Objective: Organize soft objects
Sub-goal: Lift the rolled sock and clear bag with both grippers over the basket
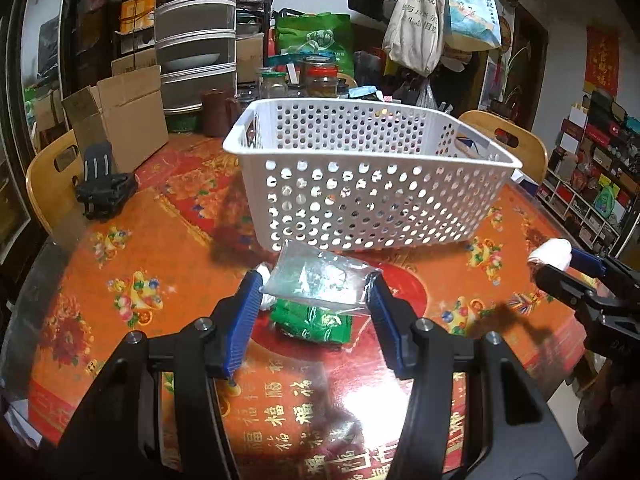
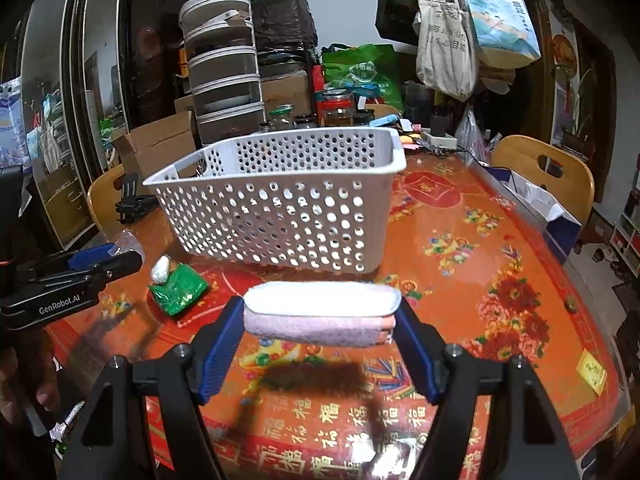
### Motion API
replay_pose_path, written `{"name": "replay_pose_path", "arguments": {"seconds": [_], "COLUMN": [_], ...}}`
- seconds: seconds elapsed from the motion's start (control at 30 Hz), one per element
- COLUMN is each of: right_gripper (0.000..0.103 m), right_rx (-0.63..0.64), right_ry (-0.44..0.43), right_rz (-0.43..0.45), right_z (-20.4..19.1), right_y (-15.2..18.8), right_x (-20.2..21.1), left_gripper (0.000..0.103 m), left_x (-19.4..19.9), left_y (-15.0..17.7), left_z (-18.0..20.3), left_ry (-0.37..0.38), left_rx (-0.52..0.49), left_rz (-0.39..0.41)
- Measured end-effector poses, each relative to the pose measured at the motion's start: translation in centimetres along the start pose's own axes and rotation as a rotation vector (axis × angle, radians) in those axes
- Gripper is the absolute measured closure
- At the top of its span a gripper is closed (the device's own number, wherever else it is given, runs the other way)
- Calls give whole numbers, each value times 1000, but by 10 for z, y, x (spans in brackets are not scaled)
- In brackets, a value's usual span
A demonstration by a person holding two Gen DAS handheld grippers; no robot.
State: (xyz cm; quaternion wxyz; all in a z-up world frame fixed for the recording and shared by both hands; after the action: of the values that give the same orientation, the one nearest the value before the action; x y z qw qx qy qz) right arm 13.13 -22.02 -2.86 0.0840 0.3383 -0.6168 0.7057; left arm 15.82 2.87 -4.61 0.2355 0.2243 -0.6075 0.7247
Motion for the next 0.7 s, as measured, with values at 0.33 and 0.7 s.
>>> {"name": "replay_pose_path", "arguments": {"seconds": [0.33,0.7], "right_gripper": [30,30], "right_rx": [30,56], "right_ry": [-38,-71], "right_rz": [22,24], "right_z": [1,9], "right_y": [-39,-108], "right_x": [4,-8], "left_gripper": [52,52], "left_x": [18,10], "left_y": [-38,-104], "left_z": [11,19], "left_ry": [24,66], "left_rx": [-12,-7], "left_rz": [38,35]}}
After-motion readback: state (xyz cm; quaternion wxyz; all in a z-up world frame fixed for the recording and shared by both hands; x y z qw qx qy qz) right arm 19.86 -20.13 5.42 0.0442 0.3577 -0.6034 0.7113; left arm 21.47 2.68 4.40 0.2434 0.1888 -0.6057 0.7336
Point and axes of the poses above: each gripper's, at about its wrist camera, not at the fingertips, and x roughly against the way its jaws point, z to its right, y to its underside, the point moved 7 cm from there along -x, roughly the way its jaws point, and after that the axes turned 6 degrees about x, right-handed, at the moved point
